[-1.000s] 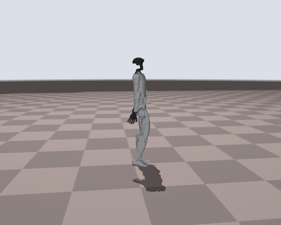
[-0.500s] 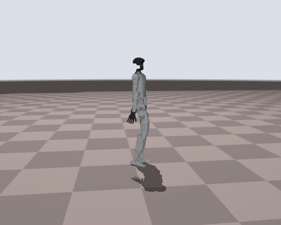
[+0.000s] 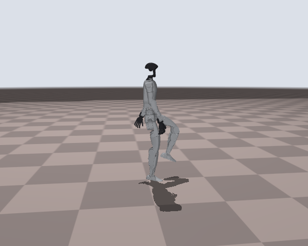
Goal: In place motions
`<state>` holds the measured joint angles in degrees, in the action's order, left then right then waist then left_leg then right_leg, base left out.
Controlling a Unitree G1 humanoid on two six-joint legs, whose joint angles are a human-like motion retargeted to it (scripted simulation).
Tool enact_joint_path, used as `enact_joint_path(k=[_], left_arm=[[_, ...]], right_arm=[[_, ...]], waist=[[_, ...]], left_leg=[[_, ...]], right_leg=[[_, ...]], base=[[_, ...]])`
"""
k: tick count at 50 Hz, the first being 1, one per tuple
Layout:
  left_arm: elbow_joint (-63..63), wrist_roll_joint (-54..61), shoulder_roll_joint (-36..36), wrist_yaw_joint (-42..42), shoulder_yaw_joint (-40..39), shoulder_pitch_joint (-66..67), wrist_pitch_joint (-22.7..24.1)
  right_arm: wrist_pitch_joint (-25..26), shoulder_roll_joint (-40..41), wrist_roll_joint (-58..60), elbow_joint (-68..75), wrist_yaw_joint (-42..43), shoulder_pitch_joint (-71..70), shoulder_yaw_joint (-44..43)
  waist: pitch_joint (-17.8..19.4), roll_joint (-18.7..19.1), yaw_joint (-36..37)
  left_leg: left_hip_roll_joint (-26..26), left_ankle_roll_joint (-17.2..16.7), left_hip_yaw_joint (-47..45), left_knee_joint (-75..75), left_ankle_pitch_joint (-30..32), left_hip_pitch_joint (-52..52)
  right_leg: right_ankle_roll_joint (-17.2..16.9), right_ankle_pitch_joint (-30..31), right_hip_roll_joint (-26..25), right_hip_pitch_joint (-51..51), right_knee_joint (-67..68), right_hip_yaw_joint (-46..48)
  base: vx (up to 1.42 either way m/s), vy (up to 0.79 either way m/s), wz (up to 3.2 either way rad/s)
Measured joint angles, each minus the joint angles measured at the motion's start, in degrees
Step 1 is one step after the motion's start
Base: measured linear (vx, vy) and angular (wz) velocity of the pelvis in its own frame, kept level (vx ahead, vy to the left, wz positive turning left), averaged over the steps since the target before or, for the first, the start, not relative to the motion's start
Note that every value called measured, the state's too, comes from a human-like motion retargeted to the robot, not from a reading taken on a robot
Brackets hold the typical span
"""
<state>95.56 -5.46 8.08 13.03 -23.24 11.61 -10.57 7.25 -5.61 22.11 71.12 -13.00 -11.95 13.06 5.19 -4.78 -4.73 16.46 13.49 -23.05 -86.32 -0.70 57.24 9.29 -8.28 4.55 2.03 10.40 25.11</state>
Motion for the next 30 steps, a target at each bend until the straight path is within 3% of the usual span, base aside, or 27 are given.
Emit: enact_joint_path(k=[3,8,10,11,12,13,14,15,17,18,20,23,25,27,30], left_arm=[[-2.3,1.1,-0.6,-0.7,-0.3,-0.3,0.3],[-5.2,3.4,-1.7,-3.0,-0.5,0.2,2.1],[-5.5,3.8,-1.3,-4.1,-0.4,0.1,2.7],[-5.3,4.0,-1.1,-4.9,0.0,-0.4,3.0],[-4.9,4.0,-0.9,-5.5,0.3,-0.8,3.3],[-4.3,4.0,-0.7,-6.1,0.6,-1.2,3.5],[-3.0,3.9,-0.4,-6.4,0.8,-2.3,3.3],[-1.4,3.8,0.0,-6.6,1.1,-3.9,2.9],[0.8,3.1,1.4,-7.1,0.9,-10.4,1.7],[0.4,3.3,2.0,-8.0,1.5,-12.9,1.4],[-2.3,4.7,3.5,-8.1,4.8,-16.9,1.5],[-4.6,3.8,7.2,-4.8,7.9,-21.8,0.6],[-7.3,1.0,7.9,-5.7,5.6,-21.0,-0.3],[-9.2,1.3,7.4,-7.7,6.5,-21.2,0.6],[-11.2,4.3,7.4,-6.6,9.7,-22.6,1.9]], right_arm=[[-0.2,-0.5,2.1,3.1,0.9,2.3,0.0],[1.8,-2.0,8.5,11.7,1.8,7.8,-0.9],[3.4,-2.9,10.4,14.9,1.9,10.1,-1.7],[4.1,-3.6,11.3,16.4,1.8,11.0,-2.9],[4.8,-4.3,12.2,17.7,1.7,12.1,-4.1],[5.4,-5.2,12.8,18.7,1.5,13.5,-5.4],[6.2,-5.9,13.0,19.5,1.6,14.7,-6.6],[7.1,-6.6,13.0,20.2,1.8,15.7,-7.9],[8.0,-6.9,9.3,20.5,3.8,15.2,-11.3],[7.3,-7.2,6.6,20.4,5.3,15.2,-13.4],[5.2,-8.1,0.3,20.7,6.8,15.0,-15.9],[7.4,-8.3,-5.2,22.0,4.1,14.0,-15.6],[9.3,-7.3,-5.4,22.6,4.9,14.4,-16.0],[7.6,-7.2,-5.7,22.4,4.5,15.3,-17.1],[6.3,-6.2,-6.1,20.0,2.2,16.1,-16.7]], waist=[[-0.8,0.6,-0.9],[-5.5,2.3,-2.8],[-7.0,4.8,-3.0],[-6.7,5.9,-2.2],[-6.8,7.2,-1.1],[-7.6,8.9,0.6],[-9.7,9.9,-4.4],[-12.4,10.4,-12.7],[-11.9,11.4,-10.1],[-8.6,11.6,-13.1],[-3.7,11.8,-14.1],[-2.1,12.9,-17.3],[-3.9,14.3,-20.5],[-6.6,17.2,-19.2],[-5.6,16.9,-18.2]], left_leg=[[-2.2,-2.4,1.0,10.3,2.0,-11.7],[-13.3,-8.5,6.2,45.0,8.1,-37.0],[-15.5,-10.9,6.7,64.6,5.2,-48.7],[-15.4,-9.8,3.6,72.0,-1.9,-54.0],[-15.2,-8.8,-1.8,79.1,-6.1,-58.6],[-14.8,-8.0,-12.0,85.6,-4.7,-61.9],[-14.3,-9.1,-7.0,87.3,-3.3,-60.5],[-13.8,-11.3,5.6,86.6,-1.8,-56.8],[-12.6,-10.3,0.4,87.2,-0.4,-53.0],[-12.2,-10.2,2.7,87.3,0.2,-53.8],[-11.4,-9.9,2.6,87.6,0.7,-55.2],[-10.2,-9.4,2.2,86.8,0.7,-53.2],[-9.4,-9.3,3.2,86.3,0.9,-50.1],[-7.2,-9.5,1.3,85.7,0.6,-46.5],[-6.5,-9.4,1.1,84.8,0.2,-46.2]], right_leg=[[-0.9,0.1,-0.2,-1.5,-1.1,0.6],[-3.1,-0.8,-0.7,-2.1,-1.2,0.1],[-3.8,-2.2,-3.1,-1.8,0.3,-0.9],[-3.9,-3.4,-4.2,-2.0,2.6,-2.2],[-4.0,-4.1,-5.6,-1.7,5.0,-4.0],[-4.0,-3.7,-7.8,-0.4,7.8,-6.7],[-5.1,-1.4,-6.5,2.9,12.6,-4.1],[-6.6,1.9,-3.5,7.2,18.4,1.3],[-10.5,11.8,0.8,21.1,39.3,-3.2],[-11.4,13.9,1.3,24.5,47.4,-4.0],[-11.0,11.0,2.9,32.1,63.0,-5.7],[-10.6,6.9,4.3,44.2,78.9,-7.6],[-11.3,5.1,3.4,51.9,84.9,-8.4],[-11.5,4.0,2.7,57.7,87.4,-7.6],[-10.4,4.0,3.3,56.5,85.3,-6.7]], base=[[0.11,0.04,0.16],[0.22,0.04,-0.13],[0.29,0.05,-0.71],[0.31,0.07,-1.24],[0.37,0.09,-1.77],[0.34,0.11,-0.21],[0.25,0.12,2.39],[-0.08,0.16,2.36],[-0.41,0.18,0.38],[-0.45,0.17,0.82],[-0.31,0.19,0.61],[-0.15,0.09,0.08],[-0.01,-0.02,0.13],[0.00,0.00,-0.12],[0.00,0.00,0.00]])
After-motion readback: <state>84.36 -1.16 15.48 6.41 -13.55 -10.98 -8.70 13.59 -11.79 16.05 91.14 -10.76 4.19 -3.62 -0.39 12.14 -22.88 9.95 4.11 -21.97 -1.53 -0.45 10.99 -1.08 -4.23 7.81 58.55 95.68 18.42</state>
